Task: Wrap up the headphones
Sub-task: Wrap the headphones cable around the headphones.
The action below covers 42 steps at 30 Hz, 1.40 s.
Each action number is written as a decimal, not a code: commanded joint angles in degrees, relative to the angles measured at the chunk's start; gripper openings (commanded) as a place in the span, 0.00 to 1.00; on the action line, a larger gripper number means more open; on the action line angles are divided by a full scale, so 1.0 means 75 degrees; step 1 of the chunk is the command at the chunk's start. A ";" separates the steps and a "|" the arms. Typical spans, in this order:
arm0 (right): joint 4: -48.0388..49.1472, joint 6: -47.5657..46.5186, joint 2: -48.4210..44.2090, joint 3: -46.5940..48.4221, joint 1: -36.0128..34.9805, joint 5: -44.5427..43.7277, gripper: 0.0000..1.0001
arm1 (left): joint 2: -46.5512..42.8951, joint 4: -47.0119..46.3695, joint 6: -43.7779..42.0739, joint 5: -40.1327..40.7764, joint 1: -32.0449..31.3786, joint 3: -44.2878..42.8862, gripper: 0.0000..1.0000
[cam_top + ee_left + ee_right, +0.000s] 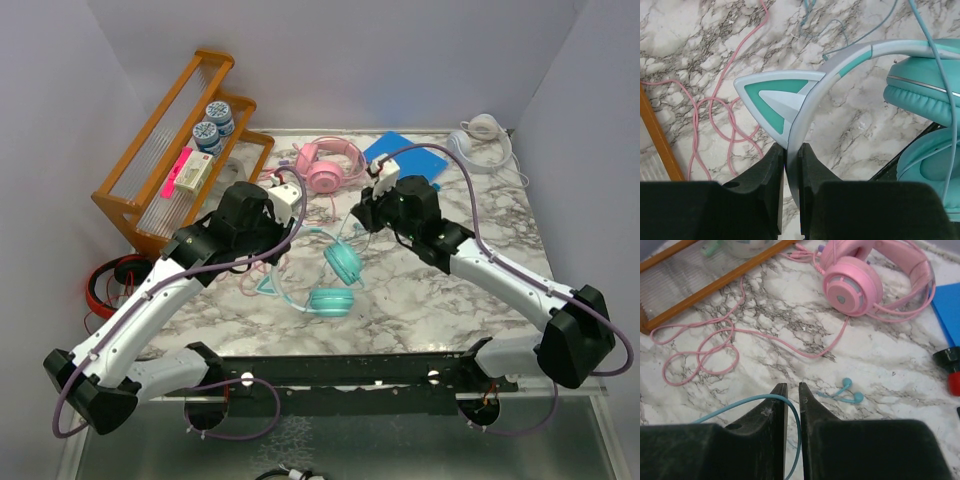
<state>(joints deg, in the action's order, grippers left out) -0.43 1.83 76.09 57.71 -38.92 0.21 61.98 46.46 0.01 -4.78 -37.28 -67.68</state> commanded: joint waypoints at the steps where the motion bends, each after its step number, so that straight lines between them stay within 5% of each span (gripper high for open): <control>1: 0.0937 0.0943 -0.0034 -0.0707 0.0529 0.1558 0.17 | -0.0348 -0.0235 0.0319 -0.0802 -0.0054 -0.0375 0.06; 13: 0.3202 0.2092 0.0091 -0.2340 0.0594 0.4148 0.01 | -0.0591 -0.1448 0.1685 -0.1315 -0.0051 -0.0325 0.05; 19: 0.5049 0.3075 0.0467 -0.3073 0.0595 0.5335 0.04 | -0.0441 -0.2110 0.2821 -0.0606 -0.0019 -0.0408 0.00; 29: 0.8457 0.4741 0.1044 -0.4048 0.0594 0.6639 0.11 | -0.0268 -0.3457 0.4267 -0.1390 0.0635 -0.0431 0.00; 36: 0.8809 0.4749 0.0916 -0.4190 0.0583 0.6985 0.14 | 0.0011 -0.3703 0.4757 -0.1979 0.1044 -0.0722 0.00; 42: 0.8767 0.4747 0.0633 -0.4285 0.0552 0.7097 0.16 | 0.0263 -0.2938 0.4864 -0.0940 0.1348 -0.1158 0.00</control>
<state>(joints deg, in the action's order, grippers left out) 62.43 36.71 82.83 26.81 -34.41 50.85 63.00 23.88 33.04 -15.77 -29.28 -71.55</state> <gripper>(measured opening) 0.153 0.190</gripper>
